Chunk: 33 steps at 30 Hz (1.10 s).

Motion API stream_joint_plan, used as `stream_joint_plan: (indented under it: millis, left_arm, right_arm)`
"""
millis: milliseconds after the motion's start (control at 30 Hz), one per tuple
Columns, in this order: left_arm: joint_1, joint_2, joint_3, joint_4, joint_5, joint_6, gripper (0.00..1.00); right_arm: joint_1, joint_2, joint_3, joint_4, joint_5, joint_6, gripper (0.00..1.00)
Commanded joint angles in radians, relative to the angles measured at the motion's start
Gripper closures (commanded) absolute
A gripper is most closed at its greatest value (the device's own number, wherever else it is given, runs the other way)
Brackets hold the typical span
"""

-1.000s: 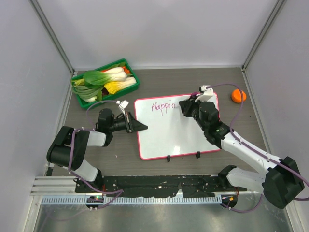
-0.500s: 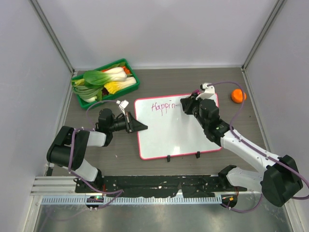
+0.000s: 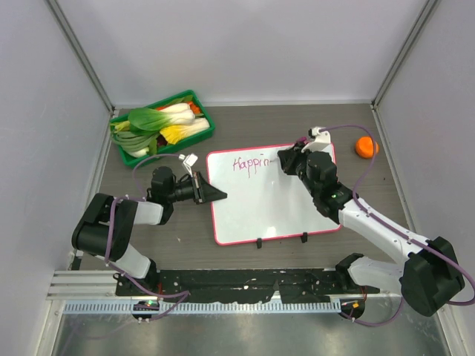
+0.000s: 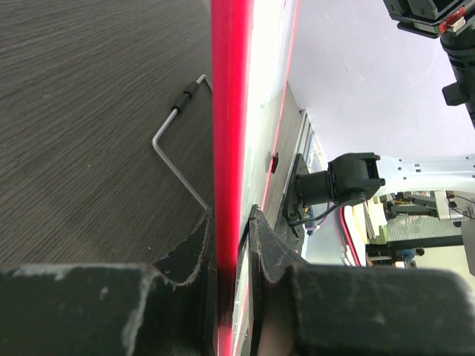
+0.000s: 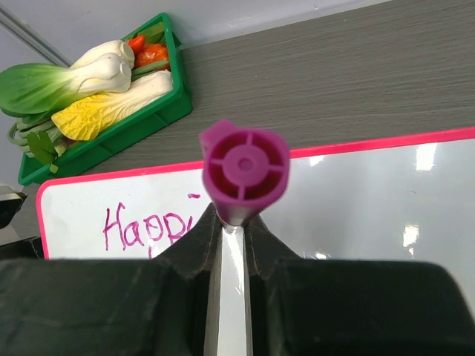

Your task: Write a sentence on the whiteboard

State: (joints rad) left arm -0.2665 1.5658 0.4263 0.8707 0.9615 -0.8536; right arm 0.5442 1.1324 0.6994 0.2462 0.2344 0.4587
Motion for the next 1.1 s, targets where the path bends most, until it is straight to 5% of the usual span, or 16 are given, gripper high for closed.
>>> stream_joint_plan:
  millis: [0, 1067]
  left_arm:
    - [-0.023, 0.027, -0.012, -0.141, -0.121, 0.140, 1.00]
    - [-0.027, 0.033, -0.006, -0.141, -0.118, 0.139, 1.00]
  right_arm:
    - [-0.021, -0.013, 0.008, -0.016, 0.051, -0.014, 0.99]
    - [-0.035, 0.001, -0.014, -0.050, -0.078, 0.023, 0.99]
